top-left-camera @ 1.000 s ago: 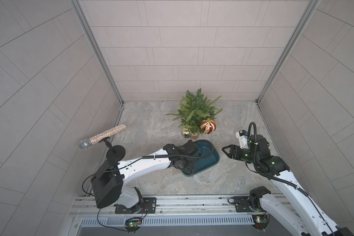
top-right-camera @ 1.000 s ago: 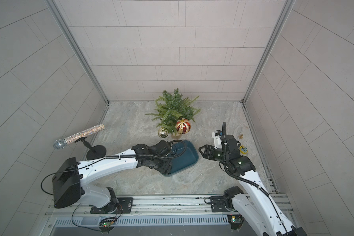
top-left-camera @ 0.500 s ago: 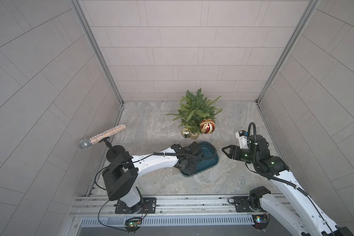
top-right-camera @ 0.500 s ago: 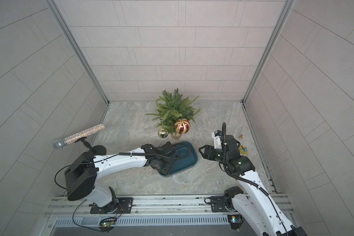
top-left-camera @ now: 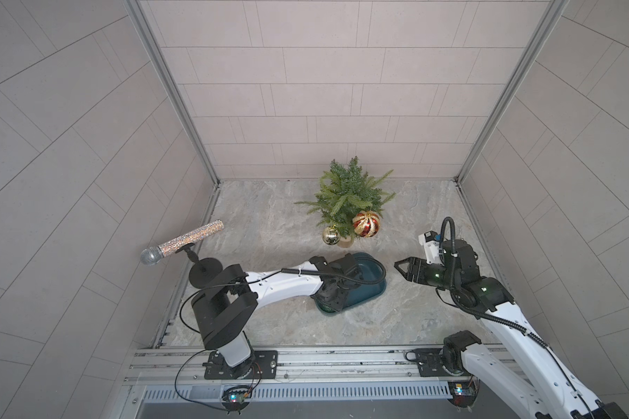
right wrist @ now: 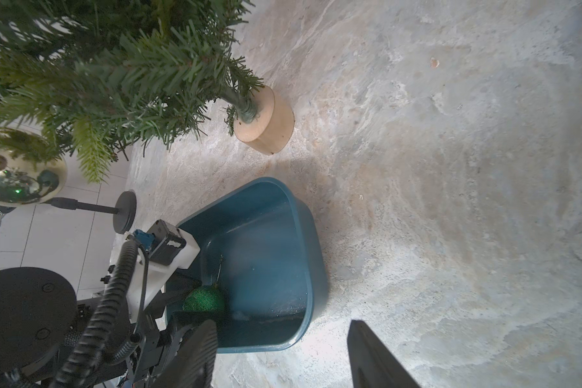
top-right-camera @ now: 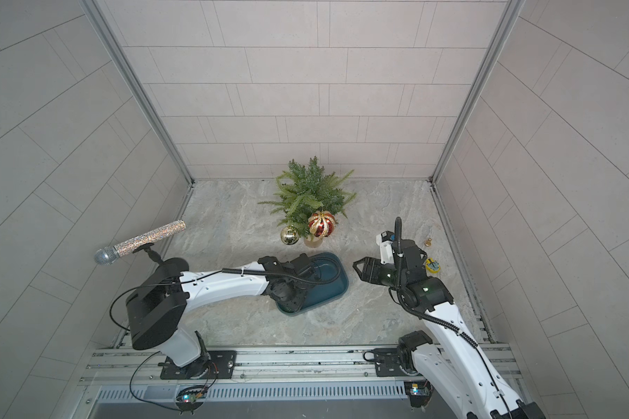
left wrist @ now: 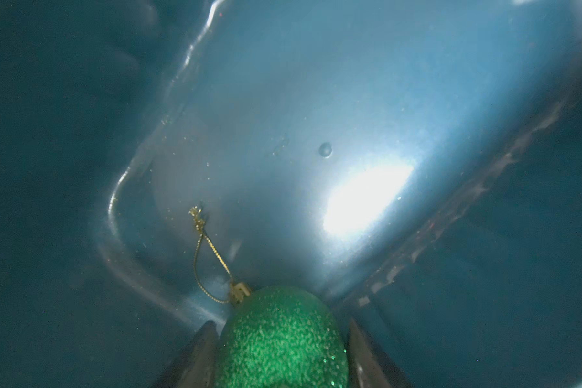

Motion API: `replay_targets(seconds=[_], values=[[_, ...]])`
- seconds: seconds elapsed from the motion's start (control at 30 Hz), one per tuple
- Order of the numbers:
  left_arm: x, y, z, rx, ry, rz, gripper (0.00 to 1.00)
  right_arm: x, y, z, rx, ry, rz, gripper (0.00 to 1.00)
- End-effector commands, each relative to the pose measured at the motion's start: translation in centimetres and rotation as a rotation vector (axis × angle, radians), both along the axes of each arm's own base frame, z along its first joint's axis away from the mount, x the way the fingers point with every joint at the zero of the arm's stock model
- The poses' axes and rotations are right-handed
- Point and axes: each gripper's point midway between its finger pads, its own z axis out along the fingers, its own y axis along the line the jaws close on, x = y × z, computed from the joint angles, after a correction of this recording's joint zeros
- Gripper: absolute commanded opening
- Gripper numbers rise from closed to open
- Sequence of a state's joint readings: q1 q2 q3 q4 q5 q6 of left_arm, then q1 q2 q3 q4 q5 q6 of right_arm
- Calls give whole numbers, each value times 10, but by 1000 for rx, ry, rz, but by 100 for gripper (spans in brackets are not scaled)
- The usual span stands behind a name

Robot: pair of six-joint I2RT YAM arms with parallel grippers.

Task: Decorate the small christmas tree with ornaments
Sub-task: Pick up an ornament from the container.

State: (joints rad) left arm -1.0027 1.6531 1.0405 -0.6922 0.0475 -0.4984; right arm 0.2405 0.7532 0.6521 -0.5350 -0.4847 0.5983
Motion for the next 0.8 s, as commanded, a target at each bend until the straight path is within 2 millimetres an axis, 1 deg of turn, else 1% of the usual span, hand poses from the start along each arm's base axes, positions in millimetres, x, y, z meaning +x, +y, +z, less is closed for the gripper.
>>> replay_targets(seconds=[0.0,0.07,0.17,0.27,0.5,0.67,0.77], values=[[-1,-2,7,-4,-3,-13,56,2,-2,4,-12,-30,-4,65],[-1,-2,13,-11,-7,-14,56,3,-2,5,-11,-31,-5,65],[1,-4,26,-30,-22,-17,54,3,-2,6,-12,-33,-7,65],[2,-3,47,-56,-54,-19,53,3,-2,8,-12,-39,-9,65],[-1,9,104,-130,-126,-18,53,5,-2,17,-7,-56,-11,65],[-6,22,147,-199,-184,-11,53,7,-1,31,3,-83,-10,65],[-8,22,179,-292,-238,-11,53,9,1,42,16,-104,-3,65]])
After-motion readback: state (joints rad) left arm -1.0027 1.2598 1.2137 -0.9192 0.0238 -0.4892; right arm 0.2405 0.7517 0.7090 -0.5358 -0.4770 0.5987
